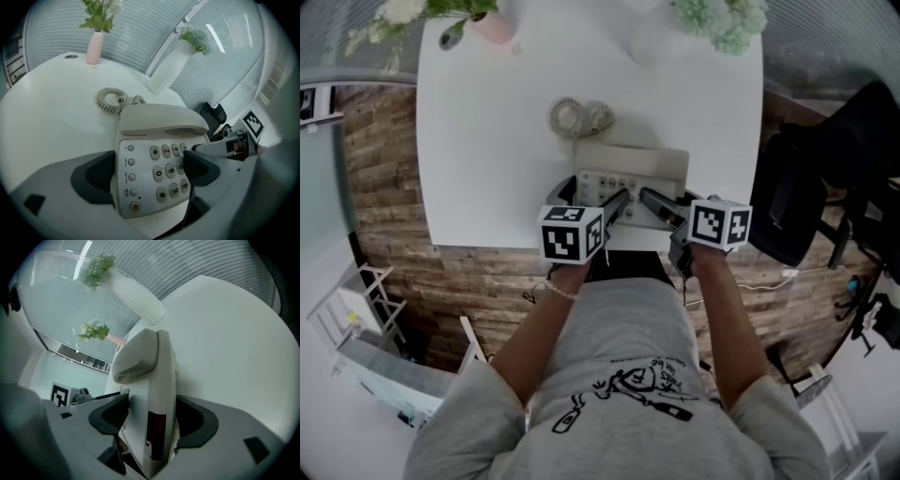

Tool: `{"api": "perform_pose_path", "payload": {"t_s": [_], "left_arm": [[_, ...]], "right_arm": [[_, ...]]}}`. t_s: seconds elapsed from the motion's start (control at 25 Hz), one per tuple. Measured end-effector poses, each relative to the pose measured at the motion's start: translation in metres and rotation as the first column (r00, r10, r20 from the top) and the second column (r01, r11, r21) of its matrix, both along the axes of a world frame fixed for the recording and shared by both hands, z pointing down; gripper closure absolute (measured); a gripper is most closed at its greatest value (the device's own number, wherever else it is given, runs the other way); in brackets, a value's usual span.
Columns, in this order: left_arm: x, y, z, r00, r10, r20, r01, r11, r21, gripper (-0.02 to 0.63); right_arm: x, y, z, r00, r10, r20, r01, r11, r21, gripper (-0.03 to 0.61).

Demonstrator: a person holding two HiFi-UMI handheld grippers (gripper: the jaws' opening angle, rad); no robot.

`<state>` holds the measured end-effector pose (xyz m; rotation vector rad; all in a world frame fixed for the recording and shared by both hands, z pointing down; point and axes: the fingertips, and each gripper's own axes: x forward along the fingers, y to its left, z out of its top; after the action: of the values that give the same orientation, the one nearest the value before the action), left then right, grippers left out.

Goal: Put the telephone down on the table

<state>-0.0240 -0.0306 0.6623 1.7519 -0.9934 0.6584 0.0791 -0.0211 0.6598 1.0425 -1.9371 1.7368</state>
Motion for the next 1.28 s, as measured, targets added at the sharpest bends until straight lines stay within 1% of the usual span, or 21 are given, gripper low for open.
{"api": "perform_pose_path", "payload": {"t_s": [0.28, 0.56, 0.64, 0.76, 0.92, 1.0, 1.08, 1.16, 1.2, 1.28], "left_arm": [[0.001, 0.000, -0.001, 1.000, 0.007, 0.003, -0.007, 1.000, -0.003, 0.156], [-0.006, 0.004, -0.009, 0.997, 0.069, 0.019, -0.069, 0.998, 0.007, 0.158], [-0.009, 0.005, -0.018, 0.997, 0.076, 0.008, -0.076, 0.997, 0.012, 0.158], [-0.009, 0.006, -0.034, 0.996, 0.083, -0.044, -0.081, 0.996, 0.033, 0.161], [-0.005, -0.004, -0.064, 0.990, 0.112, -0.082, -0.102, 0.988, 0.118, 0.191], [-0.002, -0.010, -0.085, 0.986, 0.129, -0.108, -0.109, 0.979, 0.175, 0.228], [0.003, -0.016, -0.108, 0.979, 0.151, -0.139, -0.115, 0.964, 0.240, 0.274], [0.010, -0.022, -0.133, 0.970, 0.179, -0.166, -0.119, 0.940, 0.321, 0.337], [0.012, -0.025, -0.146, 0.965, 0.192, -0.177, -0.117, 0.924, 0.363, 0.373], [0.017, -0.031, -0.170, 0.958, 0.208, -0.200, -0.103, 0.895, 0.435, 0.421]], "right_arm": [[0.002, 0.000, 0.000, 1.000, 0.003, -0.025, -0.003, 1.000, 0.003, 0.267], [0.012, 0.000, -0.005, 0.992, -0.002, -0.125, 0.006, 0.999, 0.036, 0.267], [0.016, 0.001, -0.009, 0.988, -0.010, -0.155, 0.019, 0.998, 0.059, 0.267], [0.021, 0.001, -0.018, 0.982, -0.013, -0.189, 0.034, 0.994, 0.104, 0.268], [0.033, -0.004, -0.035, 0.959, -0.031, -0.281, 0.083, 0.981, 0.177, 0.276], [0.035, -0.007, -0.051, 0.945, -0.042, -0.323, 0.123, 0.964, 0.235, 0.305], [0.036, -0.011, -0.073, 0.931, -0.049, -0.362, 0.170, 0.936, 0.309, 0.327], [0.034, -0.016, -0.099, 0.920, -0.048, -0.388, 0.212, 0.895, 0.392, 0.371], [0.032, -0.020, -0.113, 0.917, -0.045, -0.395, 0.230, 0.871, 0.434, 0.395], [0.026, -0.026, -0.141, 0.914, -0.039, -0.403, 0.260, 0.819, 0.512, 0.437]]}}
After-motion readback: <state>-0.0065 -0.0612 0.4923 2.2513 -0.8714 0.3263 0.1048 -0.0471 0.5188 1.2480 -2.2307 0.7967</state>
